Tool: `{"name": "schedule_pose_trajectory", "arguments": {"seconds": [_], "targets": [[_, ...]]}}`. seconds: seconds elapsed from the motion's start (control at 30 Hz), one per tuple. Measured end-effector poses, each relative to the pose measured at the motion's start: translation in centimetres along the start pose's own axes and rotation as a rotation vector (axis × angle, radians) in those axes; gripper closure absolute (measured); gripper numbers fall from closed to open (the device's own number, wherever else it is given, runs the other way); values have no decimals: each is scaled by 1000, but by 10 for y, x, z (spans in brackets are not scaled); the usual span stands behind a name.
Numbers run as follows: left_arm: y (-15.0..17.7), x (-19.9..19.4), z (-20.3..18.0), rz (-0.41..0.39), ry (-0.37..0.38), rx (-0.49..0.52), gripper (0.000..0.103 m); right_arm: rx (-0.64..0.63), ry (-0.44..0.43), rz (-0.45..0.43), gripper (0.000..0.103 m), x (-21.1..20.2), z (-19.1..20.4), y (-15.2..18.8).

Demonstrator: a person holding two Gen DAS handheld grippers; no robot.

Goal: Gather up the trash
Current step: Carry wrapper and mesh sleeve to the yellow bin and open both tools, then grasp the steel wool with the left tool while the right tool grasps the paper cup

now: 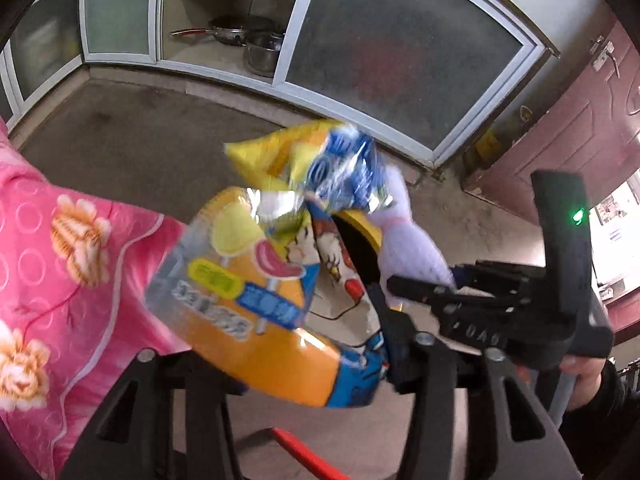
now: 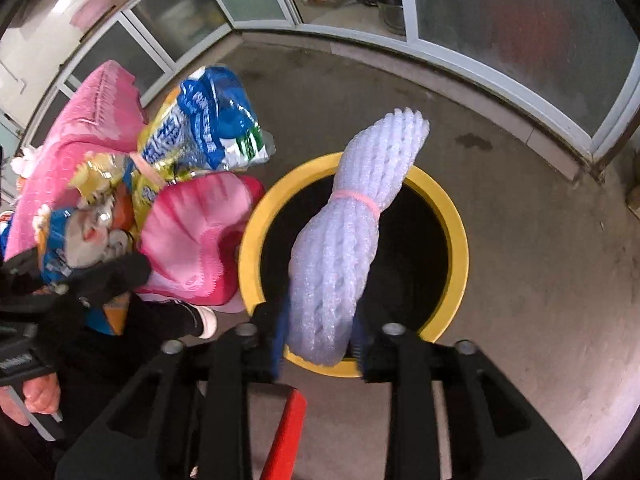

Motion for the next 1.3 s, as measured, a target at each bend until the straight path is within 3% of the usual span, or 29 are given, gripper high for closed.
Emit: {"name": "schedule_pose_trajectory", "arguments": {"seconds": [0.03,0.1,0.27,0.43,0.6,0.63,0.73,0.87,1.03,1.17,1.3], "targets": [[1,-1,0,-13,-3,-1,29,5,6,2,59,0,1,-1],[-1,-4,0,-52,6,-7,20,19,16,10,49,2,-7,1],[-3,-13,2,-83,33,-37,14,73,75,-16,49,-14,-35,4],[0,-63,-1,-192,61,-53,13,74,87,-109,49,-50,-53,-5],[17,-138,11,-325,26,-51,8,-41,16,-248,46,-93,-10,-21],[25,-156,17,-352,10,-57,8,-68,2,-270,41,-100,1,-22],[59,-215,41,-436,-63,-100,8,-190,-60,-337,39,-119,52,-25],[119,-292,94,-538,-276,-192,8,-385,-188,-375,38,-129,146,-19],[214,-387,173,-615,-637,-361,8,-630,-294,-394,38,-128,271,6],[286,-444,232,-590,-882,-526,8,-812,-369,-375,38,-114,369,29],[326,-465,269,-514,-1021,-604,8,-878,-398,-341,39,-95,430,34]]}}
Point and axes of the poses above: each gripper's, at about its wrist camera, not at the fingertips, and x roughly the way its jaws point, z to its left, y to its underside, the point moved 8 cm from there along x, roughly the way its jaws point, and after that the axes turned 1 degree about x, right-handed, at the moved point
